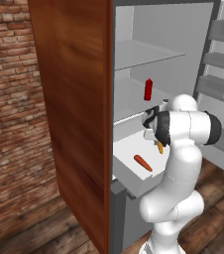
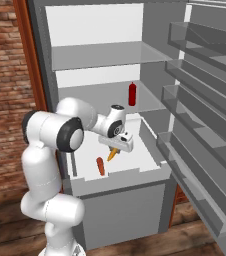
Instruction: Place the carrots inside the fridge drawer. Close the drawer after placing the vegetables.
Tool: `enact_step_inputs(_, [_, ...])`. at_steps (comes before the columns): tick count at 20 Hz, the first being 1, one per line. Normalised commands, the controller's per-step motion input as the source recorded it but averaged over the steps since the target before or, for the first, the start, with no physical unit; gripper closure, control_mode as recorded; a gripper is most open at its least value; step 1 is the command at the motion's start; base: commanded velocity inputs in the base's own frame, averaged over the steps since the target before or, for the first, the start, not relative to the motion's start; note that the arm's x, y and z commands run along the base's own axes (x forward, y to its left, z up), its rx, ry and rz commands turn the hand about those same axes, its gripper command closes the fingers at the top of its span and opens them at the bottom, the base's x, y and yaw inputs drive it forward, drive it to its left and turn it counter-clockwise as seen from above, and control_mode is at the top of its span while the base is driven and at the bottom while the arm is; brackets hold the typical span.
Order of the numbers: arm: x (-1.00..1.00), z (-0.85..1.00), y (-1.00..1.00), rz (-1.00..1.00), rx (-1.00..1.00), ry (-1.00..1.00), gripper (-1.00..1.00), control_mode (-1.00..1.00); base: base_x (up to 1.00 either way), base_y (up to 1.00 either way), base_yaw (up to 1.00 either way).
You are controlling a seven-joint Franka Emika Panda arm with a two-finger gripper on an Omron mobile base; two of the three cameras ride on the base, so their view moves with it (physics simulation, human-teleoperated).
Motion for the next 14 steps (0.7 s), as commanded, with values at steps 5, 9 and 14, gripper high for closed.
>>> enact_step_inputs(5, [0.13, -0.23, 0.00, 0.00, 0.00, 0.05, 1.00, -1.00, 0.00, 0.00, 0.00])
enact_step_inputs(9, [0.04, -0.28, 0.00, 0.00, 0.00, 0.05, 1.00, -1.00, 0.00, 0.00, 0.00])
enact_step_inputs(14, [0.00, -0.37, 0.00, 0.00, 0.00, 0.08, 1.00, -1.00, 0.00, 0.00, 0.00])
